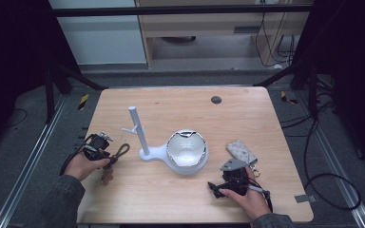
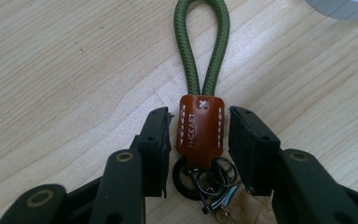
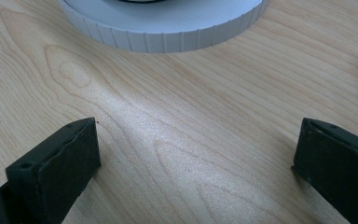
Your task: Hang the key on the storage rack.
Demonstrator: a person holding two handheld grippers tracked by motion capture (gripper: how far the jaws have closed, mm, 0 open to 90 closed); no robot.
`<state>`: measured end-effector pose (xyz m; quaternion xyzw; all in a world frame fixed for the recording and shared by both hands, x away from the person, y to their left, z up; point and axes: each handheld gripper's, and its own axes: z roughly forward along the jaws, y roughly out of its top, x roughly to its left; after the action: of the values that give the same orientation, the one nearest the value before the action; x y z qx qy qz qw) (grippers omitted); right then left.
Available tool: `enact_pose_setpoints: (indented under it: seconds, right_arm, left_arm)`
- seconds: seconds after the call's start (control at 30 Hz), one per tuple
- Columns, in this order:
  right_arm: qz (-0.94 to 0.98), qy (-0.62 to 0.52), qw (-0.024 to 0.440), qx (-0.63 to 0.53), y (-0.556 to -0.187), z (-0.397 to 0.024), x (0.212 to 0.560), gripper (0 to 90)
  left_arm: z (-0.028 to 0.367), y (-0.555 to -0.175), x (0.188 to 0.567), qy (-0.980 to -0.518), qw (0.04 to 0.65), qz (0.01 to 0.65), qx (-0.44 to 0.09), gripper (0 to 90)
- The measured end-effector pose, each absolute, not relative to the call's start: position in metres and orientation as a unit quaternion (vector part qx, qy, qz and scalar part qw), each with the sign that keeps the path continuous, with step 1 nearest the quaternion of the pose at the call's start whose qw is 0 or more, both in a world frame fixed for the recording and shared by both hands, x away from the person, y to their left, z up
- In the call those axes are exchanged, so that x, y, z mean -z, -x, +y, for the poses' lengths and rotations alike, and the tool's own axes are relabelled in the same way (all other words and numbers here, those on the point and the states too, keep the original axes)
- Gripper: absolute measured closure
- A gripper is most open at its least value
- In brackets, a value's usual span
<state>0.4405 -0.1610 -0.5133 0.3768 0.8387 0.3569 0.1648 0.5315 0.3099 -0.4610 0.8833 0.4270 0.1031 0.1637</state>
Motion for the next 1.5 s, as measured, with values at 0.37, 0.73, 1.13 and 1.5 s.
enact_pose_setpoints:
  seconds: [0.37, 0.73, 1.13, 1.5]
  right_arm:
    - [0.839, -0.376, 0.165, -0.357, -0.440, -0.161, 0.513, 0.3]
    - [0.840, -0.376, 0.164, -0.356, -0.440, -0.161, 0.513, 0.3]
    - [0.840, -0.376, 0.164, -0.356, -0.440, -0.161, 0.513, 0.3]
    - [0.840, -0.376, 0.164, -0.356, -0.440, -0.161, 0.513, 0.3]
  left_arm:
    - [0.309, -0.533, 0.464, -0.886, 0.158, 0.424, -0.100, 61.3]
    - [0.310, -0.530, 0.461, -0.889, 0.157, 0.419, -0.101, 65.7]
    - [0.319, -0.482, 0.426, -0.874, 0.241, 0.392, -0.155, 65.8]
    - [0.309, -0.429, 0.398, -0.847, 0.331, 0.354, -0.218, 66.0]
